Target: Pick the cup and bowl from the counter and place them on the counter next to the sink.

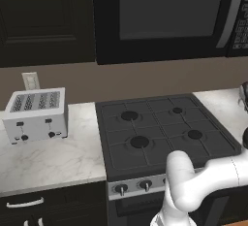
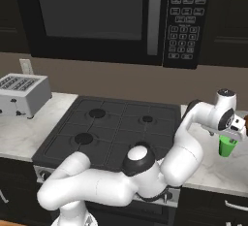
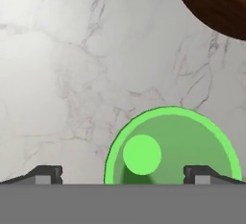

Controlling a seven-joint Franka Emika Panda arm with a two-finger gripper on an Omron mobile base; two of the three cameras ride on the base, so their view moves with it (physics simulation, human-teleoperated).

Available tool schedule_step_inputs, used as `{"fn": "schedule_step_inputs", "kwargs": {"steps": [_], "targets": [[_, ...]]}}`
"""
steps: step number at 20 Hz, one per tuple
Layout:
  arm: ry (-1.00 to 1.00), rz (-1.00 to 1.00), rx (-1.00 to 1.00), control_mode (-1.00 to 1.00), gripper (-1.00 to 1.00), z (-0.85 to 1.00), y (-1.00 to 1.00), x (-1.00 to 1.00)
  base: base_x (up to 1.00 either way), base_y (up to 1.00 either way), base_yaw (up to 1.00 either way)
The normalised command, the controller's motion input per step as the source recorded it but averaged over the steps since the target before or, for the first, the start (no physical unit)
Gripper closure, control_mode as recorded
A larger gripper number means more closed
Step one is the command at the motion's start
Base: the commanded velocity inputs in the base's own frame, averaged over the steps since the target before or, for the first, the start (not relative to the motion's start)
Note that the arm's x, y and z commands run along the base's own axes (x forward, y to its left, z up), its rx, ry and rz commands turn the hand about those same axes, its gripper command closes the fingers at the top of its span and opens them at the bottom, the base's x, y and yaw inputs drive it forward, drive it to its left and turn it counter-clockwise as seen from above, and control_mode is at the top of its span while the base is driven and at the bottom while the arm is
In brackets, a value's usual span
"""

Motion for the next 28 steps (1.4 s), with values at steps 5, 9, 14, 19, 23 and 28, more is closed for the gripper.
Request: {"fn": "schedule_step_inputs", "kwargs": {"steps": [5, 9, 14, 19, 23, 28], "targets": [[0.0, 0.0, 0.0, -1.0, -1.0, -0.24, 0.0, 0.0, 0.0, 0.0, 0.0], [0.0, 0.0, 0.0, -1.0, -1.0, -0.25, 0.0, 0.0, 0.0, 0.0, 0.0], [0.0, 0.0, 0.0, -1.0, -1.0, -0.04, 0.0, 0.0, 0.0, 0.0, 0.0], [0.0, 0.0, 0.0, -1.0, 1.0, 0.0, 0.0, 0.0, 0.0, 0.0, 0.0], [0.0, 0.0, 0.0, -1.0, 1.0, 0.0, 0.0, 0.0, 0.0, 0.0, 0.0], [0.0, 0.0, 0.0, -1.0, 1.0, 0.0, 0.0, 0.0, 0.0, 0.0, 0.0]]}}
